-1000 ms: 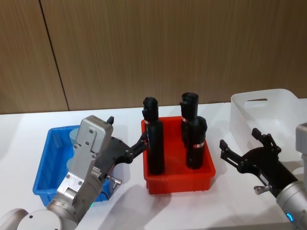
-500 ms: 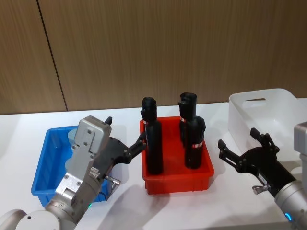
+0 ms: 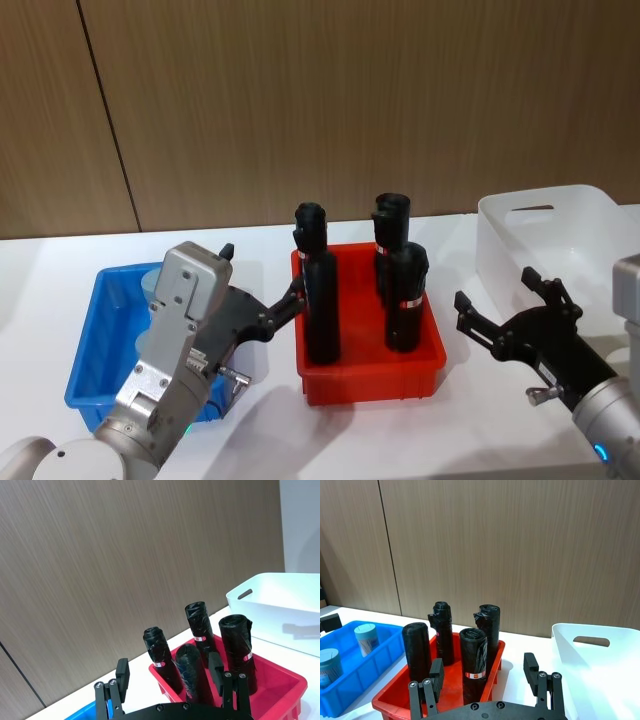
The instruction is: Pick the cotton swabs from the blue box and place them into the white box.
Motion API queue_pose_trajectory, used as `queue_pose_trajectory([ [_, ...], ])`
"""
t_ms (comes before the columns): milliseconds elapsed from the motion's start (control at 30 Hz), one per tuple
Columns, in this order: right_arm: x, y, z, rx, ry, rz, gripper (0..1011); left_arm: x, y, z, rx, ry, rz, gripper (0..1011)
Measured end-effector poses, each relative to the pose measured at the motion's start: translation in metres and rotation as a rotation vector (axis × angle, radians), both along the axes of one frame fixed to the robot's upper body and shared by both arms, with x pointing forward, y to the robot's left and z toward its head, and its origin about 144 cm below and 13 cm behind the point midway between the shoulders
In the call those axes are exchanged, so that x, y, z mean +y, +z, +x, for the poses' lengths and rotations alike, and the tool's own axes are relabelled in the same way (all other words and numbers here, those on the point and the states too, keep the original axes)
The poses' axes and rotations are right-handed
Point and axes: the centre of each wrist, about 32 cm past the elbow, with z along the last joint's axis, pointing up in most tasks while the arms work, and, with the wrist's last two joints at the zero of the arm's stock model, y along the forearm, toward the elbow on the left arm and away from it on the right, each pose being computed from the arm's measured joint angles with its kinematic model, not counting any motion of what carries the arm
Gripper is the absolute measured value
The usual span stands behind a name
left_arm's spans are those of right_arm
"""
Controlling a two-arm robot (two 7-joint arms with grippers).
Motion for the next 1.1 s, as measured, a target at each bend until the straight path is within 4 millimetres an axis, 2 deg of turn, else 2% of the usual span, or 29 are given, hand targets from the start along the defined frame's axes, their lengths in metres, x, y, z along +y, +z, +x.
queue_pose_trajectory([
  [567, 0.000, 0.000, 0.000, 0.000, 0.000, 0.000, 1002, 0.005, -0.004, -0.002, 0.024, 0.008, -0.016, 1003],
  [1100, 0.000, 0.000, 0.000, 0.000, 0.000, 0.000, 1002, 0.016, -0.007, -0.015, 0.103, 0.116, -0.078, 1003],
])
